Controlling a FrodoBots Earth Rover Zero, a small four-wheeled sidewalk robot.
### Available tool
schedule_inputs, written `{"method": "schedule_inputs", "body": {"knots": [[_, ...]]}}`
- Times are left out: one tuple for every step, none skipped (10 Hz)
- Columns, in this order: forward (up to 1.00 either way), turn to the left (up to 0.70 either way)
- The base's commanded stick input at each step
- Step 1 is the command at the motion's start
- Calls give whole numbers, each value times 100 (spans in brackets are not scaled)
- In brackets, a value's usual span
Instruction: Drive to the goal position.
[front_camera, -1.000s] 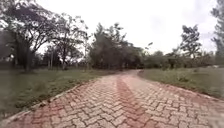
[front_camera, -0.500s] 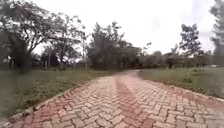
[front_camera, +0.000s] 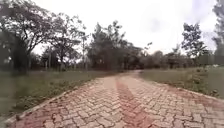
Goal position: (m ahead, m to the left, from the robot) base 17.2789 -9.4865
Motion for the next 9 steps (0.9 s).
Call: {"method": "schedule_inputs", "body": {"knots": [[0, 0], [0, 0], [0, 0], [0, 0], [0, 0], [0, 0], [0, 0], [70, 0], [70, 0]]}}
